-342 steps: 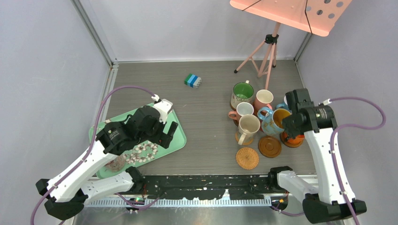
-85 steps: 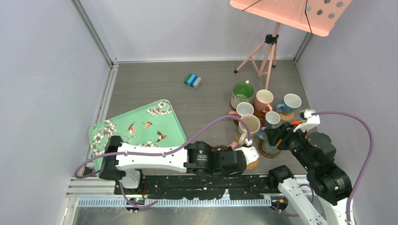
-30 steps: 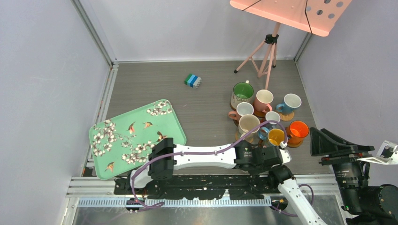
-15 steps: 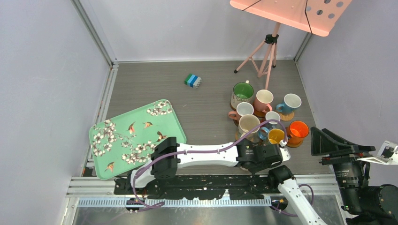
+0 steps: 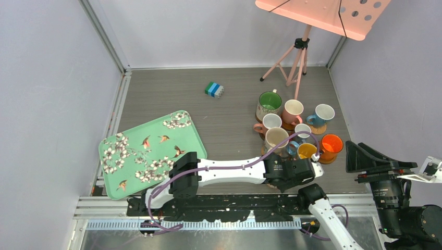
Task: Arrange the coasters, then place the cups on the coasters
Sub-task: Place the cup on the coaster.
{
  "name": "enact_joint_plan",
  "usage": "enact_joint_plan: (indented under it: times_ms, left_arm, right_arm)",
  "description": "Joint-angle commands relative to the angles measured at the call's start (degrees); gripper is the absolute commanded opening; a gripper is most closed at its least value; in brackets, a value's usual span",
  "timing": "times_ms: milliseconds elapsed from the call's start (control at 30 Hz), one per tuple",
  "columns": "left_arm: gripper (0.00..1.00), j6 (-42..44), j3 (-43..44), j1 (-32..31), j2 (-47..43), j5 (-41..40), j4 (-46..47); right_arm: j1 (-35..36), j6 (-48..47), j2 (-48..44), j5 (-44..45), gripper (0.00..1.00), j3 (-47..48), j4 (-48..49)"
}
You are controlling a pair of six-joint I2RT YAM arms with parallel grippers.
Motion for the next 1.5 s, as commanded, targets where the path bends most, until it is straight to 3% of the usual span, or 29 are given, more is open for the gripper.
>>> enact_joint_plan:
  times_ms: [0,500,967,1267,1467]
  left_arm:
    - [0.0,1.52,4.13,0.66,-0.67,-1.95,2.67]
    - [0.0,1.31,3.43,1.01,0.41,-1.49,3.82]
    - [0.47,-1.89,2.11,1.01,-2.15,-1.62,2.69]
    - [0.62,-4.57,2.1,0.93,-7.65,-0.63,2.65]
    - [0.76,-7.05,2.3,1.9,-14.87,-6.29,0.37]
  right_arm:
    - [0.48,-0.82,-0.4,1.15,0.56,0.24,1.32]
    - [0.92,-0.64,-0.73,1.78,0.56,0.15,1.19]
    - [1.01,-0.19,-1.1,1.42,0.56,-0.47,1.26]
    - [1.06,1.53,-0.7,-0.71,0.56,-2.68,1.48]
    - [1.01,2.35,0.34,-2.54,0.58,-4.3,0.98]
